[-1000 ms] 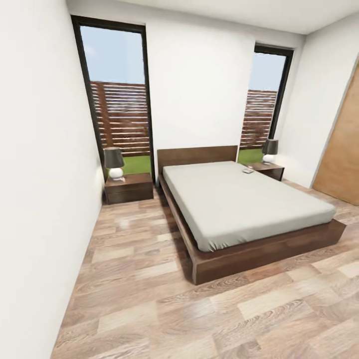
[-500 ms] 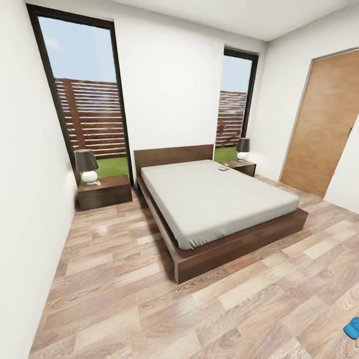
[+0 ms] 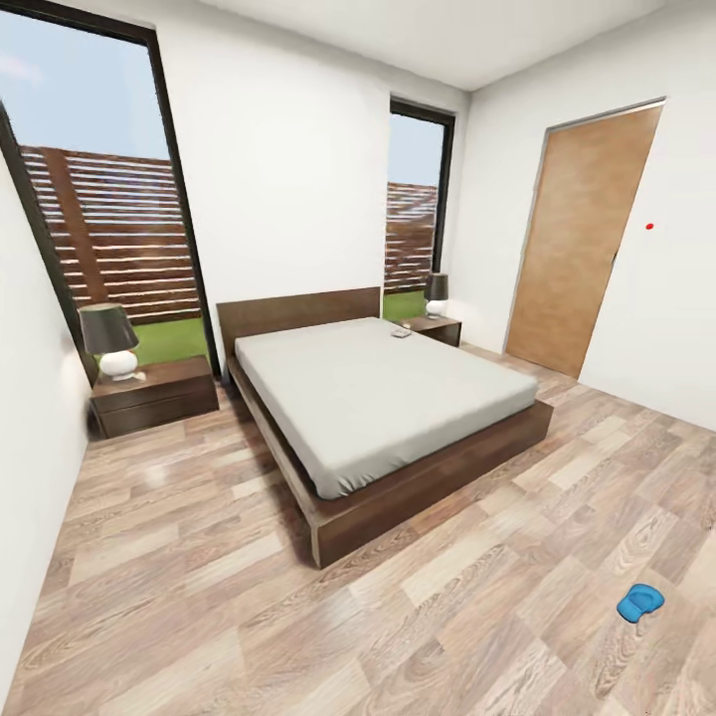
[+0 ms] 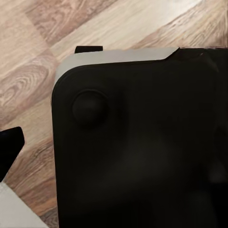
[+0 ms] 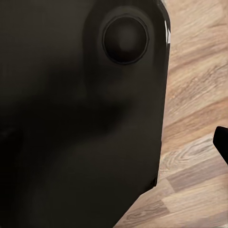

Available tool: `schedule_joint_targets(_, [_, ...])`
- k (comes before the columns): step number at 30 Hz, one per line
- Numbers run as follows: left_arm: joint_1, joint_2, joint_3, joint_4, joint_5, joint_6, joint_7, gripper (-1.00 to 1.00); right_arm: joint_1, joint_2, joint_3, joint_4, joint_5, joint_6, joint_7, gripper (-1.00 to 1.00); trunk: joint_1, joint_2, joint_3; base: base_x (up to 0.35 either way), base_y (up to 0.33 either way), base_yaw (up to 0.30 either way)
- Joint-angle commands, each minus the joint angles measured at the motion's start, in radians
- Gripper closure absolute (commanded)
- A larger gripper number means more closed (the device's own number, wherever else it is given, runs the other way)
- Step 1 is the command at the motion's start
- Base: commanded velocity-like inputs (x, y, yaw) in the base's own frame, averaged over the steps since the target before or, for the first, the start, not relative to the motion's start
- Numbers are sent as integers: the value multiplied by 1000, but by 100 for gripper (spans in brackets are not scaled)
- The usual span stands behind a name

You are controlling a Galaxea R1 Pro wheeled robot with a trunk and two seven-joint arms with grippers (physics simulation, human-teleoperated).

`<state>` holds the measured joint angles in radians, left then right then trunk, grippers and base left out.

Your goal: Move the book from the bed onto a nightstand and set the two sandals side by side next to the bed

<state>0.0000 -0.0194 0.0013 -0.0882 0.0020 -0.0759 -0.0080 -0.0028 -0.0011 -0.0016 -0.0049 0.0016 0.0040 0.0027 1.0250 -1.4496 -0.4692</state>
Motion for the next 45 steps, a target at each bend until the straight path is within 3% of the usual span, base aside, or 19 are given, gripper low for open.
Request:
schedule_joint_targets(1, [0, 0, 0, 0, -1, -36, -1, -100, 0, 0, -1, -4, 0, 0, 1, -100, 0, 0, -1, 0, 0, -300])
schedule_joint_targets(7, [0, 1, 0, -7, -2, -128, -1, -100, 0, -2, -2, -18, -1, -1, 2, -100, 0, 0, -1, 0, 0, -300])
schedule_joint_targets(10, [0, 1, 0, -50, -1, -156, 0, -100, 0, -3, -2, -56, -1, -2, 2, -100, 0, 0, -1, 0, 0, -300])
schedule_joint_targets(25, [-1, -13, 0, -372, 3, -173, 3, -100, 0, -8, -6, -361, -3, -3, 2, -100, 0, 0, -1, 0, 0, -300])
schedule_joint_targets(32, [-1, -20, 0, -562, 4, -173, 2, -100, 0, -8, -16, -491, -3, -2, -2, -100, 0, 0, -1, 0, 0, -300])
schedule_joint_targets(37, [-1, -27, 0, -628, 4, -173, 0, -100, 0, -19, -53, -540, -3, -2, -1, -100, 0, 0, -1, 0, 0, -300])
schedule_joint_targets(39, [-1, -29, -1, -637, 4, -174, -1, -100, 0, -37, -119, -548, -5, -2, 2, -100, 0, 0, 0, 0, 0, -294])
schedule_joint_targets(45, [0, -30, -2, -624, 3, -174, -1, -100, 0, -41, -203, -543, -7, -3, 3, -100, 0, 0, 3, 0, 0, -286])
